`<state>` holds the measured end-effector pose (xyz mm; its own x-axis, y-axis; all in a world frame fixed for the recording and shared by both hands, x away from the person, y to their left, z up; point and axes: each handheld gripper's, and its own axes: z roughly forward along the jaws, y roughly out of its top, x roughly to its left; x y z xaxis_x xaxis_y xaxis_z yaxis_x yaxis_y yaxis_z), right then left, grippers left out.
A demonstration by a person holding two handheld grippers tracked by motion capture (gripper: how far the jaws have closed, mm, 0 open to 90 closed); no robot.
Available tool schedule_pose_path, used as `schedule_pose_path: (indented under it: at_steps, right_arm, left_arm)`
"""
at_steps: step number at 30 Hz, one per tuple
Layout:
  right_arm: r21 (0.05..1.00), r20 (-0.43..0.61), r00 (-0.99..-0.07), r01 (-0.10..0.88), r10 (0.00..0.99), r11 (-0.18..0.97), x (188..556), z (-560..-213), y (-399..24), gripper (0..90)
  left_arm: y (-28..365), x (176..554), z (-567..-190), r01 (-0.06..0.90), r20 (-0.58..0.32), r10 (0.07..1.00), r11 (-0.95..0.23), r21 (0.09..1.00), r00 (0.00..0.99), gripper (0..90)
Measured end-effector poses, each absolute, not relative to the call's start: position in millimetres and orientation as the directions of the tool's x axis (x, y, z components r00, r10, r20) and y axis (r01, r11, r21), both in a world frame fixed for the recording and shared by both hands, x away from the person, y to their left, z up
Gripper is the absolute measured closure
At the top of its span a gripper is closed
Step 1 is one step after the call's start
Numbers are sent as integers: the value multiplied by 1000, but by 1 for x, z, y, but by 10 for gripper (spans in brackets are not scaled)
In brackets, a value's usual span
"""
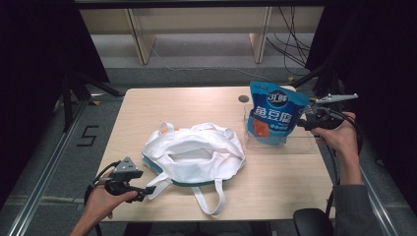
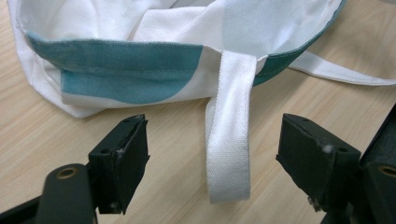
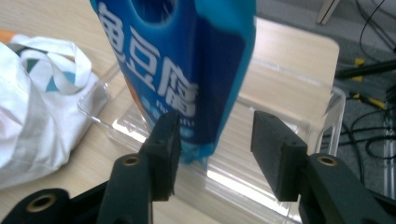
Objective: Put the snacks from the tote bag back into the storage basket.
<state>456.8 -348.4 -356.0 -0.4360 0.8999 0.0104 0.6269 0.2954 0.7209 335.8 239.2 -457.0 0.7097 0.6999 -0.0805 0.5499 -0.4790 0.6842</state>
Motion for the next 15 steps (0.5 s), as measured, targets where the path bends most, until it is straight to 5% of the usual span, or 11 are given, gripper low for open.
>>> schedule_pose_path:
  at_steps: [6, 11, 15]
  right_arm:
    - [719, 39, -426, 640, 904, 271, 457, -372, -350, 585]
    - [718, 65, -458, 638, 887, 277, 457, -380, -356, 806]
    - [714, 68, -473, 639, 879, 288, 460, -383, -354, 895]
  left_arm:
    - [242, 336, -457, 552, -78, 709, -469, 690, 701, 237]
    - [242, 335, -457, 557, -81, 715, -463, 690, 694, 235]
    - [242, 336, -457, 549, -75, 706, -473, 689, 704, 235]
